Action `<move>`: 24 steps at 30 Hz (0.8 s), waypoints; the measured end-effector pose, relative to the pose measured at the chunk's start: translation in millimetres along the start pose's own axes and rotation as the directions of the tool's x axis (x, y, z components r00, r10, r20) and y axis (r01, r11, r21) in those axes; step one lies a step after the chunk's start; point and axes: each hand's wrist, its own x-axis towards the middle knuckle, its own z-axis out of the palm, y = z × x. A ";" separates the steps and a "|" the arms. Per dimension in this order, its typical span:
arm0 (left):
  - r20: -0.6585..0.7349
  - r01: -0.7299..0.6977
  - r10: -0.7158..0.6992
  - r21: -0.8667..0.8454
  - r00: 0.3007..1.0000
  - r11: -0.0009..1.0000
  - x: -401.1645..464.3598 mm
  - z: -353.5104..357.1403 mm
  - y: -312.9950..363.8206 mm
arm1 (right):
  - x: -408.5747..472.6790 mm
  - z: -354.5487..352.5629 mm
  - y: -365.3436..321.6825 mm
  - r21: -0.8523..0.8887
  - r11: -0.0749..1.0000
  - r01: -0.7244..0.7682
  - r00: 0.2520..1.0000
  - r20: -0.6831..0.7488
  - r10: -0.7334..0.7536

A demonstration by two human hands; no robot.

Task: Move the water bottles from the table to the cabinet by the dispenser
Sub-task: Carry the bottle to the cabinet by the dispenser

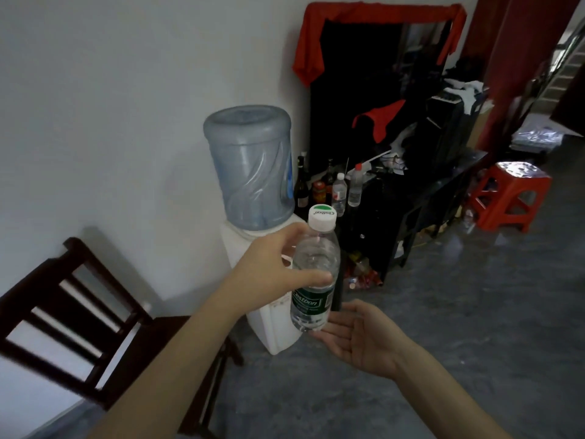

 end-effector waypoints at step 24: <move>-0.002 0.062 -0.062 -0.018 0.998 0.998 326.9 18.1 -111.5 | 228.4 -43.7 -259.8 0.016 0.994 -0.111 0.991 -0.079 0.112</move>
